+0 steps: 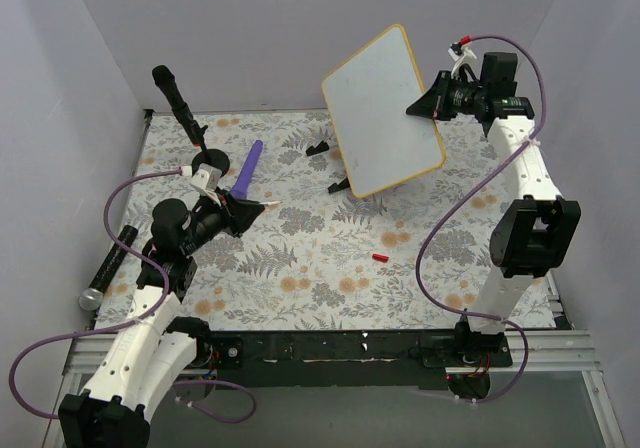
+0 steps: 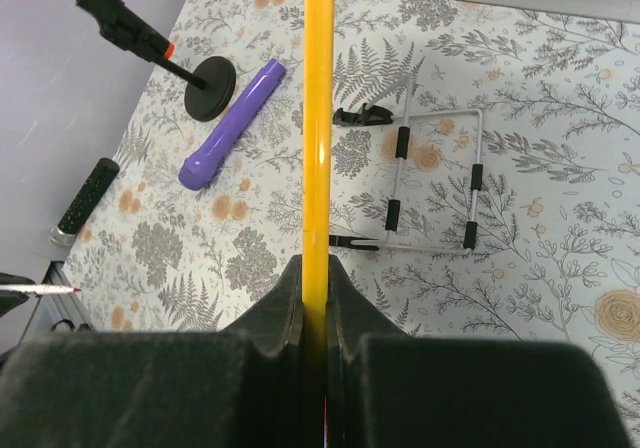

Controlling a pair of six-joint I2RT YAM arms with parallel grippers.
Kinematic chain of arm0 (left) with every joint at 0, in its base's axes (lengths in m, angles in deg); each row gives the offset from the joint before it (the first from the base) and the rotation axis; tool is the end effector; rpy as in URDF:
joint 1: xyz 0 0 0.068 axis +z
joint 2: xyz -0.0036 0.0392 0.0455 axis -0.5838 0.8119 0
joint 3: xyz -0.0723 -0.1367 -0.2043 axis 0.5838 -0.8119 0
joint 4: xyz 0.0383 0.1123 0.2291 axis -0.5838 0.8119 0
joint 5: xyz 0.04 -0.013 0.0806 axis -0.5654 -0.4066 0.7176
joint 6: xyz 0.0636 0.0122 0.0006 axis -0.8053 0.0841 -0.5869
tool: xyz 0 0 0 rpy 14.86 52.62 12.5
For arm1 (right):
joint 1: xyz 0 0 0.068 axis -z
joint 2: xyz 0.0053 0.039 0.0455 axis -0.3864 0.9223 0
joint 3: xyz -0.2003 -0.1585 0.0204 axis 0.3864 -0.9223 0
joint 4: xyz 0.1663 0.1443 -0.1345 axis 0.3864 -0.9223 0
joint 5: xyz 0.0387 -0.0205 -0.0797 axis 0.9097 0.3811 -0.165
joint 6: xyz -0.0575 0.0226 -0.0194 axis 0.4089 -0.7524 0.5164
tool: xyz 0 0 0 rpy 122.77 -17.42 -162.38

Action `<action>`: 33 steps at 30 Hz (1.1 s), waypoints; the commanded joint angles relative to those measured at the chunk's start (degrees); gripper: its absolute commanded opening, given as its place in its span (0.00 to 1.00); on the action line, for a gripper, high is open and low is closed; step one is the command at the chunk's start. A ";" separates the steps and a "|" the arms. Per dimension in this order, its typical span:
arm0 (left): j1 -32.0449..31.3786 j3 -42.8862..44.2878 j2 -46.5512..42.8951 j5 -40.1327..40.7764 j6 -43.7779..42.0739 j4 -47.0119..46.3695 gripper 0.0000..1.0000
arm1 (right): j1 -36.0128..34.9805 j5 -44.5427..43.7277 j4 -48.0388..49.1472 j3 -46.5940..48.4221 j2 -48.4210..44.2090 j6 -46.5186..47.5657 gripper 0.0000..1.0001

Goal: Write a sentence on the whiteboard
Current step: Move the whiteboard to the corner of the board.

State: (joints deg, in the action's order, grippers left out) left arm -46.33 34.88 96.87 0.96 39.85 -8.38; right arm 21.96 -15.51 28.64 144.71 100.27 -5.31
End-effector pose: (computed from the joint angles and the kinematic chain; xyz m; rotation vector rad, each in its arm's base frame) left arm 0.1886 -0.0622 0.2785 -0.3108 1.8809 -1.3042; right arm 0.4263 0.0403 0.3530 -0.2372 2.0046 0.9270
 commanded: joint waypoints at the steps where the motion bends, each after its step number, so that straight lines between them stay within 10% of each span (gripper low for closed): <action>1: 0.15 -0.81 -1.64 -2.04 -0.46 -2.57 0.00 | -0.19 5.69 -0.02 1.85 -7.18 6.80 0.01; 14: -0.98 -4.06 -3.31 -18.30 5.95 -13.21 0.00 | -0.28 15.18 -29.80 -0.26 -19.14 39.51 0.01; 20: -11.77 -5.03 -9.28 -11.99 6.05 -12.78 0.00 | -1.59 11.32 -50.69 3.52 -18.71 54.72 0.01; 33: -18.39 -3.88 -12.80 -5.65 10.17 -8.20 0.00 | -7.22 6.57 -50.13 -10.53 -26.79 56.49 0.01</action>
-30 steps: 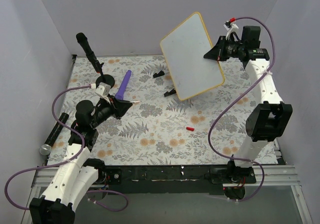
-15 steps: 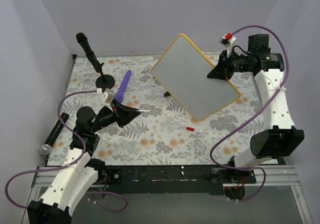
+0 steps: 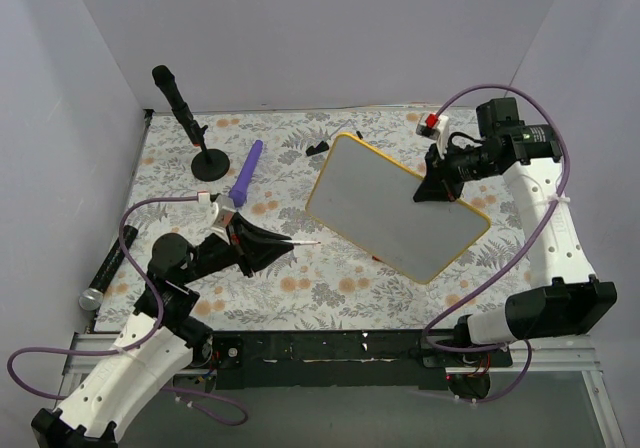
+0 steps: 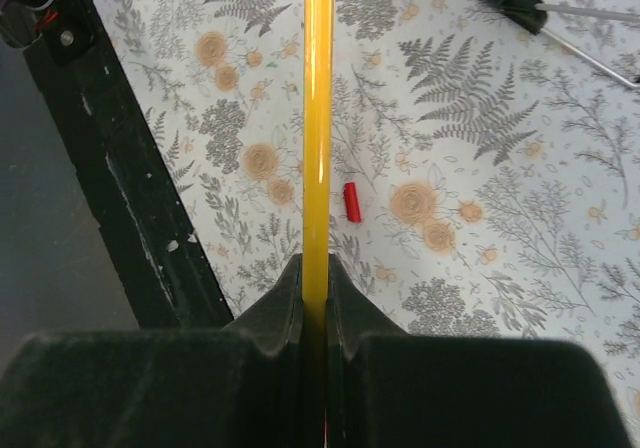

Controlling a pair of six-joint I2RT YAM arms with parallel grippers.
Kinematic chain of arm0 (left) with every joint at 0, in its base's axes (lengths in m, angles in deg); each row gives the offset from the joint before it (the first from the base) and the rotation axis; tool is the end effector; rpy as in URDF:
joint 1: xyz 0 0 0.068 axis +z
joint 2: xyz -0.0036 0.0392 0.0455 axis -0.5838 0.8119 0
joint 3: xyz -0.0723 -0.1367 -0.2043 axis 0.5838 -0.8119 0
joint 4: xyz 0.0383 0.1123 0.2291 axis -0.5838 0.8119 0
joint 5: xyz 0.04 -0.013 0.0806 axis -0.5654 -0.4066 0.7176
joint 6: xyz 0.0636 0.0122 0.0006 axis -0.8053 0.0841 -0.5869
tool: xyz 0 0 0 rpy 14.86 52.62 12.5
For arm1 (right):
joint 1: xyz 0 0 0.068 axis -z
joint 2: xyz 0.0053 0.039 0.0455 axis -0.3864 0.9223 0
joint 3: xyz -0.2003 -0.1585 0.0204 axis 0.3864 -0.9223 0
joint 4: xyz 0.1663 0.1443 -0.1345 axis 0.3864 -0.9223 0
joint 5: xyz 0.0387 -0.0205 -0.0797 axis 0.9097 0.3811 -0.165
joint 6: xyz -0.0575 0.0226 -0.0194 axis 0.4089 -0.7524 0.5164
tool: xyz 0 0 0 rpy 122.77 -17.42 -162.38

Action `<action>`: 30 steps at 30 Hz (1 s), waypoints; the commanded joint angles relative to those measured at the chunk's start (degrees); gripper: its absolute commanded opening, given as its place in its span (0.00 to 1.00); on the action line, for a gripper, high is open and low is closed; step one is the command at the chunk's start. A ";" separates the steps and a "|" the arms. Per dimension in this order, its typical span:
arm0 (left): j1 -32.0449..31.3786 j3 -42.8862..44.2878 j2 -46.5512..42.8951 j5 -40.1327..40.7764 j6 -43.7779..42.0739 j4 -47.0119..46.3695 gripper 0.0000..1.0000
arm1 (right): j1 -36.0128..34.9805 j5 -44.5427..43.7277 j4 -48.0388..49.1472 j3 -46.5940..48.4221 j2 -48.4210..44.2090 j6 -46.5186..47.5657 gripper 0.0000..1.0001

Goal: Write a sentence on the whiteboard
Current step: Move the whiteboard to the corner of the board.

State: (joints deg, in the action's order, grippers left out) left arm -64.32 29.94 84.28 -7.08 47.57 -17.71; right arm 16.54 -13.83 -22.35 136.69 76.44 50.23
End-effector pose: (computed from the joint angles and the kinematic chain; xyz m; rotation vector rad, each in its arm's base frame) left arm 0.1227 -0.1036 0.3008 0.1416 1.7511 -1.7452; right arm 0.2497 0.0629 0.3755 -1.1621 2.0574 0.7426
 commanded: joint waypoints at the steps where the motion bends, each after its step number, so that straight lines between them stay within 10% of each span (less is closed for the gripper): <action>1: -0.49 0.88 -0.39 3.09 3.16 1.22 0.00 | -2.24 4.71 1.39 -3.22 -3.57 0.87 0.01; 30: -0.49 -9.40 -7.34 14.87 18.99 -5.38 0.00 | -12.88 2.60 6.14 -5.24 2.57 -1.95 0.01</action>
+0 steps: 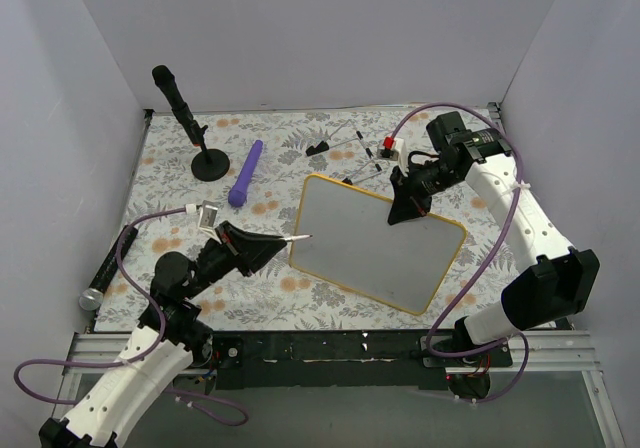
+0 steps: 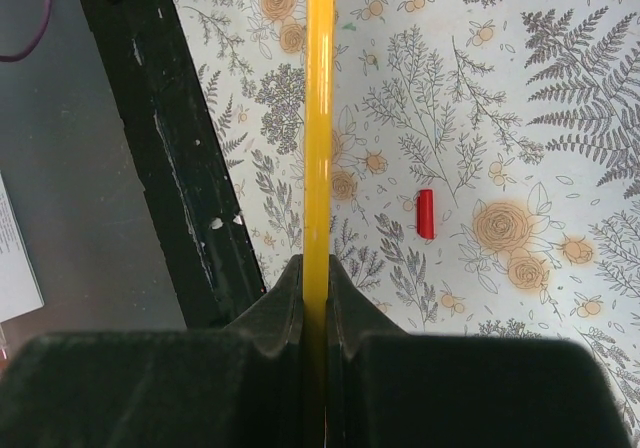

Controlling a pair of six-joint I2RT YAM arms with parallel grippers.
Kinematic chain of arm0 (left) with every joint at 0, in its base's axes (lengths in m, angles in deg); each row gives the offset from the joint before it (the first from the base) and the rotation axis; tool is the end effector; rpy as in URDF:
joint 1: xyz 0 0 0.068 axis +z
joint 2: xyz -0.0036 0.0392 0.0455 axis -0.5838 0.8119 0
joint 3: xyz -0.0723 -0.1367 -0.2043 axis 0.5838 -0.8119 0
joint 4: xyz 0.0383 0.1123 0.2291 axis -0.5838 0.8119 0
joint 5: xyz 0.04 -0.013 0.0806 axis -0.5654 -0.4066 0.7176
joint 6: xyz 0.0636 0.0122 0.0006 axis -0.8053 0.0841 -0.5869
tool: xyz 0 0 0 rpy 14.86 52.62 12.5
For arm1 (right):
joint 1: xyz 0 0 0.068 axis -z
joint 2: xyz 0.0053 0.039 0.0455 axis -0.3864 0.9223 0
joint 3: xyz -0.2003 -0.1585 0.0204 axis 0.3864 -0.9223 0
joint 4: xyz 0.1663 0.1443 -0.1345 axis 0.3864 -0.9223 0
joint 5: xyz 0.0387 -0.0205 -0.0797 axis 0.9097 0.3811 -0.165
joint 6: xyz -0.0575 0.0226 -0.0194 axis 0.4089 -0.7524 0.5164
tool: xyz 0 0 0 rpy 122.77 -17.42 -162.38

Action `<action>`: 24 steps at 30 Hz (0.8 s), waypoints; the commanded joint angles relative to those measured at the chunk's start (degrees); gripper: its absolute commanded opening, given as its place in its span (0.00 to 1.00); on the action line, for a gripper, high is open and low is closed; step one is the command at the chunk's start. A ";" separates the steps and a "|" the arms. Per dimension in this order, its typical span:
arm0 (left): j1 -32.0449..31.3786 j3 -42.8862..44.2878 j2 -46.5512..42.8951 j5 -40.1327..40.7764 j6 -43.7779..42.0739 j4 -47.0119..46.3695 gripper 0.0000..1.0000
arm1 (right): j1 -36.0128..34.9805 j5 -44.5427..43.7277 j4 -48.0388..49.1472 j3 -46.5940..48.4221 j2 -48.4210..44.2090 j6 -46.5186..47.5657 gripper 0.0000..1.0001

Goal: Write a sentence on the whiteboard
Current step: Move the whiteboard to the corner of the board, then write a sentence on the whiteboard.

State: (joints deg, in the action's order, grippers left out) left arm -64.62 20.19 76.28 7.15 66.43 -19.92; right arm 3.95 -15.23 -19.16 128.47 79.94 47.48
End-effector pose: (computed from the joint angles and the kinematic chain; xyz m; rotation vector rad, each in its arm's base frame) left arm 0.1219 -0.0920 0.2638 -0.3804 1.7202 -1.8397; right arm 0.2483 0.1211 0.3227 -1.3620 2.1444 0.9143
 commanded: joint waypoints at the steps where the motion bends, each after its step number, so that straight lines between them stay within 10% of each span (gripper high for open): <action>1: -0.19 0.61 0.93 0.56 -0.14 -3.25 0.00 | -0.20 4.17 2.95 3.15 -0.66 0.81 0.01; 24: -0.27 1.93 10.69 7.23 -17.46 -22.94 0.00 | -0.37 4.96 2.95 6.58 2.06 1.60 0.01</action>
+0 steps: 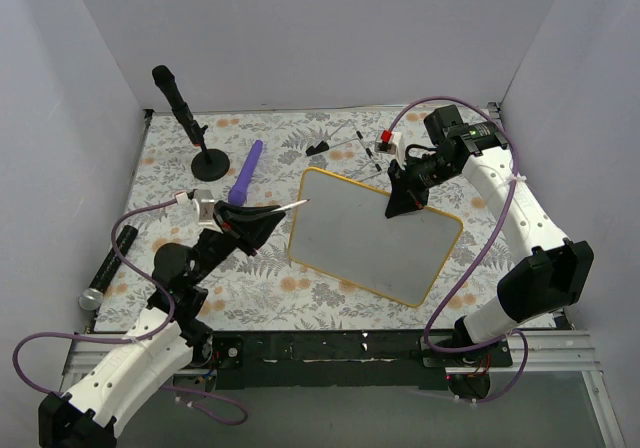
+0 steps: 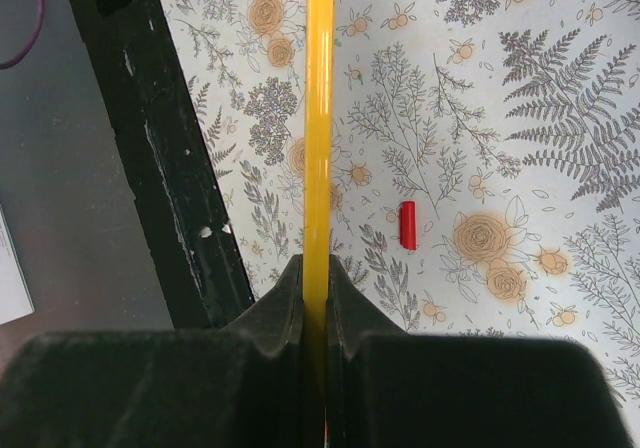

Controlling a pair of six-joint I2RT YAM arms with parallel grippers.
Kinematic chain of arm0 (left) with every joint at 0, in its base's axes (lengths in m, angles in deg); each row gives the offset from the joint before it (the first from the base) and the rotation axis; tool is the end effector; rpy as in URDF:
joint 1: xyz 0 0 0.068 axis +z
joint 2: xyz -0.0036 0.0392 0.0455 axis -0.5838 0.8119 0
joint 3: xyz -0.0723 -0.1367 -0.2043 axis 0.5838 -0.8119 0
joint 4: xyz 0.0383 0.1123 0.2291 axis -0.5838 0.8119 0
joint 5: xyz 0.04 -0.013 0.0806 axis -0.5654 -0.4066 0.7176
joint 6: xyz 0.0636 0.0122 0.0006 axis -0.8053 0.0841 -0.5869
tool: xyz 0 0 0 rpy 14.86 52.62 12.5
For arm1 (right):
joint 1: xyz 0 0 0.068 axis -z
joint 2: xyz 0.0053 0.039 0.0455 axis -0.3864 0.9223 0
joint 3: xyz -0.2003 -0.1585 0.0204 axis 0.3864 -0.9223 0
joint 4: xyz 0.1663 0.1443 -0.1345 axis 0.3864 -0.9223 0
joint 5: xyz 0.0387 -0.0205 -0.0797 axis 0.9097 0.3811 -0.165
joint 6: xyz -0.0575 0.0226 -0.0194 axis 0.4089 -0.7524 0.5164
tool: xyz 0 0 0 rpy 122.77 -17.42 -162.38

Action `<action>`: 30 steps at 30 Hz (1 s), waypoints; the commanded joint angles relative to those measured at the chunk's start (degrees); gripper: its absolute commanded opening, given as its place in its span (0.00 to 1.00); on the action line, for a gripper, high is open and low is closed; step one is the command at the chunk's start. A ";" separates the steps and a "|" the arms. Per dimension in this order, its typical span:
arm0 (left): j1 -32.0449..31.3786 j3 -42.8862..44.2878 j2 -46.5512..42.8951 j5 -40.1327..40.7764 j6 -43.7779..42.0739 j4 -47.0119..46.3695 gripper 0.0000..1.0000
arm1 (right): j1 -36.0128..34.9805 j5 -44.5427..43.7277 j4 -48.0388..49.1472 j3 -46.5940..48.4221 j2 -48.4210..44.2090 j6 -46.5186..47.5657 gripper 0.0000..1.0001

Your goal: Write a sentence on the whiteboard

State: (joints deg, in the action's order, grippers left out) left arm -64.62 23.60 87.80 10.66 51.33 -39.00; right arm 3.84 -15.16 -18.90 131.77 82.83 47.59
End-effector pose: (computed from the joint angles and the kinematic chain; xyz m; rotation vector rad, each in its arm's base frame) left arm 0.1425 -0.1002 0.2960 -0.1094 1.4586 -1.6594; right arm 0.2605 0.1259 0.3257 -1.3662 2.1300 0.9098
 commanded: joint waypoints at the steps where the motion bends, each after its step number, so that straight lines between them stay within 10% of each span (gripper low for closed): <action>1: -0.27 -1.92 -1.18 4.24 -2.35 -3.69 0.00 | -0.26 4.90 2.77 3.28 -0.73 1.49 0.01; 30: -0.27 -6.49 -11.38 7.23 3.01 -0.70 0.00 | -0.35 5.25 2.51 3.01 -1.17 2.98 0.01</action>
State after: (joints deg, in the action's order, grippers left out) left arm -64.73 18.00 77.68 16.96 53.47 -40.22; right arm 3.84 -14.61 -19.10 131.80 82.89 48.74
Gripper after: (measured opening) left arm 0.123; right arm 0.088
